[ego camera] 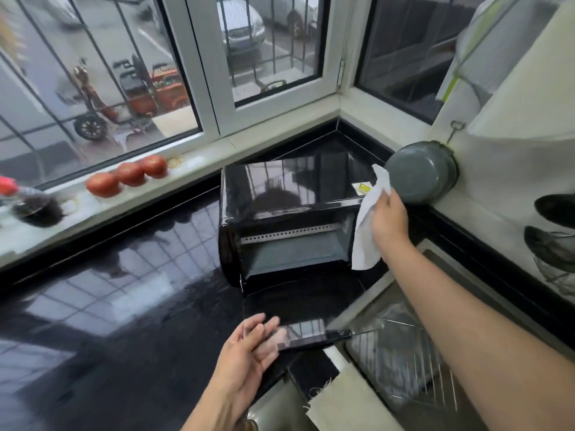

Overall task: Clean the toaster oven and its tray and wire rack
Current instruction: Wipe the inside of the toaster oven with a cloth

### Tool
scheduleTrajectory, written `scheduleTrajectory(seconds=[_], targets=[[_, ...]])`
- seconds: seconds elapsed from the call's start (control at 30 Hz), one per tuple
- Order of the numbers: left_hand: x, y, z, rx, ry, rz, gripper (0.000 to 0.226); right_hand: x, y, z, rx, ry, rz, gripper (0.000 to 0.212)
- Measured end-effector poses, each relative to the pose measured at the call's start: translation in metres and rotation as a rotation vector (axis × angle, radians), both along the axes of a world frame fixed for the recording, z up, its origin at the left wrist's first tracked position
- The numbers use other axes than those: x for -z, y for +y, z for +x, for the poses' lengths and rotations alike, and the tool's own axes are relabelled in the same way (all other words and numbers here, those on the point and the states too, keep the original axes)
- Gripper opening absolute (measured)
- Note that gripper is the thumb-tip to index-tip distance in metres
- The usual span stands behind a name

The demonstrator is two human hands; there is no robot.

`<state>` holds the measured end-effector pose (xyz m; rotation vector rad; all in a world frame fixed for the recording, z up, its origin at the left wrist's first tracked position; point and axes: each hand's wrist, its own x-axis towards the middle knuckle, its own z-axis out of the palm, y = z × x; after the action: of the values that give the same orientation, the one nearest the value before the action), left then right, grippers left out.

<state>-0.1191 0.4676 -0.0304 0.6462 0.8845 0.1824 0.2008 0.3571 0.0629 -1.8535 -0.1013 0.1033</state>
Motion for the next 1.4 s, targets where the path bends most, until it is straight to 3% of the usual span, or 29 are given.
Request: scheduleTrajectory(seconds=[0.1,0.27,0.33,0.47,0.63,0.73,0.83,0.9,1.0,1.13,1.23,1.33,1.4], targets=[[-0.024,-0.002,-0.019,-0.017,-0.036,0.033,0.04,-0.023,0.004,-0.008,-0.095,-0.153,-0.124,0.04],[-0.065,0.005,-0.034,0.009,-0.04,0.082,0.029,-0.055,0.001,-0.02,-0.205,-0.219,-0.283,0.046],[-0.076,0.001,-0.041,0.019,-0.025,0.078,0.031,-0.064,-0.002,-0.03,-0.159,-0.245,-0.332,0.045],[-0.09,-0.002,-0.054,0.046,-0.001,0.072,0.031,-0.074,-0.016,-0.062,0.062,-0.523,-0.445,0.039],[-0.12,0.009,-0.074,0.09,0.015,0.065,0.031,-0.076,-0.032,-0.079,-0.004,-0.46,-0.273,0.041],[-0.137,0.017,-0.085,0.112,0.047,0.052,0.039,-0.082,-0.039,-0.073,0.121,-0.337,-0.17,0.041],[-0.157,0.024,-0.085,0.142,0.08,0.025,0.043,-0.086,-0.04,-0.065,0.234,-0.358,-0.126,0.036],[-0.17,0.03,-0.076,0.147,0.127,0.016,0.032,-0.083,-0.037,-0.066,0.196,-0.464,-0.19,0.034],[-0.187,0.039,-0.061,0.156,0.171,0.023,0.026,-0.068,-0.025,-0.069,-0.029,-0.602,-0.464,0.041],[-0.198,0.052,-0.05,0.207,0.196,0.08,0.03,-0.047,-0.013,-0.059,-0.304,-0.5,-0.729,0.045],[-0.2,0.058,-0.045,0.269,0.189,0.131,0.035,-0.044,-0.009,-0.052,-0.315,-0.465,-0.786,0.045],[-0.199,0.061,-0.048,0.441,0.209,0.188,0.024,-0.045,-0.003,-0.053,-0.268,-0.483,-0.818,0.05],[-0.19,0.064,-0.049,0.518,0.297,0.277,0.04,-0.043,-0.003,-0.057,-0.239,-0.523,-0.808,0.051]])
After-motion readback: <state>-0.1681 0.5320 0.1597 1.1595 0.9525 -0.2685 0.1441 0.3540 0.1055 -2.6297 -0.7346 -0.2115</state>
